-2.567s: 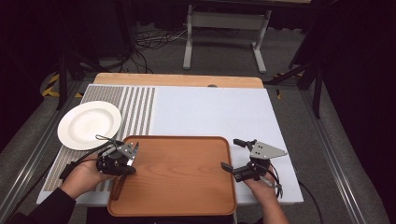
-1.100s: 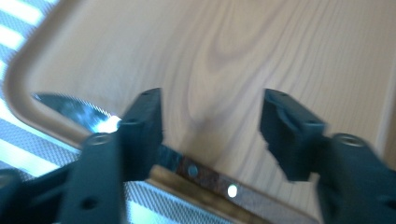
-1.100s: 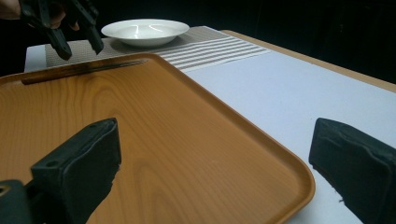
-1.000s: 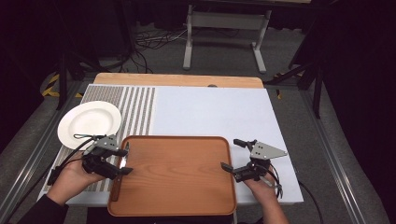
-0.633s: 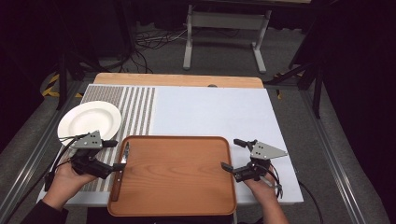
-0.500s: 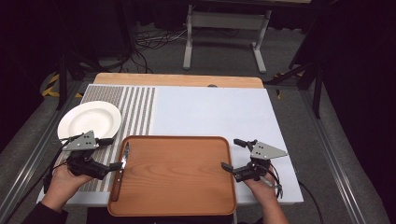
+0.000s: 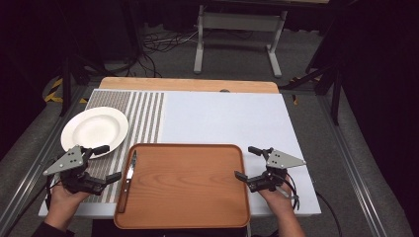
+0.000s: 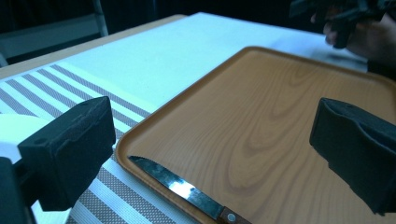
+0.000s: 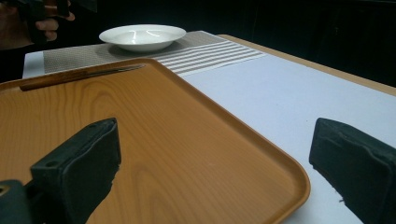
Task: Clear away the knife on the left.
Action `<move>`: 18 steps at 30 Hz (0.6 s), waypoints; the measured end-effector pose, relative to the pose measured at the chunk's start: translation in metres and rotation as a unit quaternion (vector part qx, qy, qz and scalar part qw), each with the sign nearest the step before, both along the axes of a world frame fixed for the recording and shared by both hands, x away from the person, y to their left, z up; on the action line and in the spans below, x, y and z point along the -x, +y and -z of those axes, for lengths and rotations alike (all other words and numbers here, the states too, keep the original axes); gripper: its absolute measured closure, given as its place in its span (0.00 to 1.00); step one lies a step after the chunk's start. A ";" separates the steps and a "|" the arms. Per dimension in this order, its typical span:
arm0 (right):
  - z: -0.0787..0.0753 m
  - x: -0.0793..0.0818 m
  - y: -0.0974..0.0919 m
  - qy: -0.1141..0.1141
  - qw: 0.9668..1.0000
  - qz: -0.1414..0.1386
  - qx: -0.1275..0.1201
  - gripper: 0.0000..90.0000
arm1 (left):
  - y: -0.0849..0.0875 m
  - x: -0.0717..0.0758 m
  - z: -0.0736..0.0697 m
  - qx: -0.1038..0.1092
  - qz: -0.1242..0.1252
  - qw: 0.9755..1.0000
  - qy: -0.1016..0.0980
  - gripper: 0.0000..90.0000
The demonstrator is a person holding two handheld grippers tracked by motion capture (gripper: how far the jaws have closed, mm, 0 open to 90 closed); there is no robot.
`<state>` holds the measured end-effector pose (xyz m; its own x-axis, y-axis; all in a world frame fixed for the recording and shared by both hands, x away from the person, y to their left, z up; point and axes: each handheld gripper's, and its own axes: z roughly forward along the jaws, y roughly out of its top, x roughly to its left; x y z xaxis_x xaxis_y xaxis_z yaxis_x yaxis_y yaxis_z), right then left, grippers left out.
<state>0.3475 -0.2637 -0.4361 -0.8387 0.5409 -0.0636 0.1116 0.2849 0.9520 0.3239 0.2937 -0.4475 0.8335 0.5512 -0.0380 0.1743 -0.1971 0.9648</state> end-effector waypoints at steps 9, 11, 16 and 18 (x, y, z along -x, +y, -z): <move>0.001 0.000 -0.001 -0.002 1.000 0.003 0.000 0.03 | 0.014 0.001 0.023 0.034 -0.020 0.999 0.009 0.01; 0.001 0.000 -0.001 -0.002 1.000 0.004 0.000 0.03 | 0.013 0.001 0.026 0.029 -0.021 0.999 0.011 0.01; 0.001 0.000 -0.002 -0.002 1.000 0.006 -0.004 0.03 | 0.012 0.001 0.030 0.013 -0.022 1.000 0.013 0.00; 0.001 0.000 -0.002 -0.002 1.000 0.006 -0.005 0.03 | 0.012 0.001 0.030 0.011 -0.025 1.000 0.010 0.00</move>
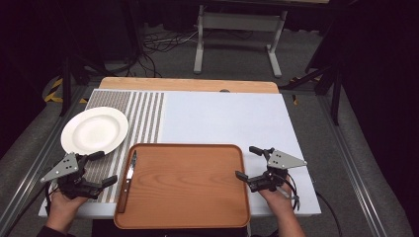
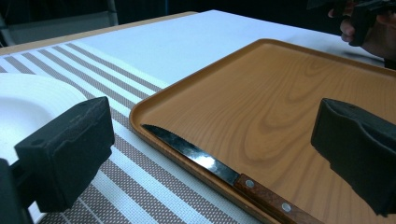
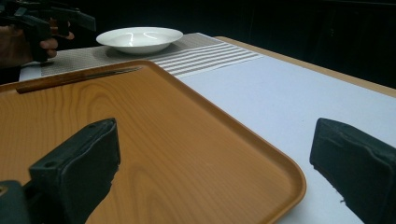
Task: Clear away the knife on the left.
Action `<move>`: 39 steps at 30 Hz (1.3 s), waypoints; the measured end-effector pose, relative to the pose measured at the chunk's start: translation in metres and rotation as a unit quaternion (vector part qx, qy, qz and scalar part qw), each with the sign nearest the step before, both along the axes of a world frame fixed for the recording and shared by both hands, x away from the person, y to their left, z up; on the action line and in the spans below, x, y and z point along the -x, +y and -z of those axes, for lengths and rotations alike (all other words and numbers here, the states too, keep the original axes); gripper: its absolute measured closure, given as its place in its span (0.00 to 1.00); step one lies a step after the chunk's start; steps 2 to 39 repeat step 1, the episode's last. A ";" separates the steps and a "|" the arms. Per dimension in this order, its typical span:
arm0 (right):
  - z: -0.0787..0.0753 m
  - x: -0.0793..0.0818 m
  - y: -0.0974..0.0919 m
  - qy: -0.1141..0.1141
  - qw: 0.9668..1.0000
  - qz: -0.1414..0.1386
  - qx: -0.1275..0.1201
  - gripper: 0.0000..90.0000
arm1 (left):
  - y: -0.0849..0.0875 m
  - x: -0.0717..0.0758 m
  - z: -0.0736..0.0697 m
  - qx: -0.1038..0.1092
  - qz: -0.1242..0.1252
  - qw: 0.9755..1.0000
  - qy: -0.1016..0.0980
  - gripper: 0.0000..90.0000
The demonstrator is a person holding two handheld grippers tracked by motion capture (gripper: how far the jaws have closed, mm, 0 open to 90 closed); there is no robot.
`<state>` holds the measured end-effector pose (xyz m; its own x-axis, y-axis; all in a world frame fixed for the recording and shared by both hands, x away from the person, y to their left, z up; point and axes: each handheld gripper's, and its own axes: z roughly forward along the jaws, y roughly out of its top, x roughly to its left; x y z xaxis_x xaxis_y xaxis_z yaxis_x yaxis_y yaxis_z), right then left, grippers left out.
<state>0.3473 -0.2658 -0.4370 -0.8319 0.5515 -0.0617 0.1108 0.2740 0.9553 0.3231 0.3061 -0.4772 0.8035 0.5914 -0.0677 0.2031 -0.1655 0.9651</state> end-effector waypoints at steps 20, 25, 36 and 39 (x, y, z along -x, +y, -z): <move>0.000 0.000 0.000 0.000 1.000 0.000 0.000 0.03 | 0.000 0.000 0.000 0.000 0.000 1.000 -0.001 0.00; 0.000 0.000 0.000 0.000 1.000 0.000 0.000 0.03 | 0.000 0.000 0.000 0.000 0.000 1.000 -0.001 0.00; 0.000 0.000 0.000 0.000 1.000 0.000 0.000 0.03 | 0.000 0.000 0.000 0.000 0.000 1.000 -0.001 0.00; 0.000 0.000 0.000 0.000 1.000 0.000 0.000 0.03 | 0.000 0.000 0.000 0.000 0.000 1.000 -0.001 0.00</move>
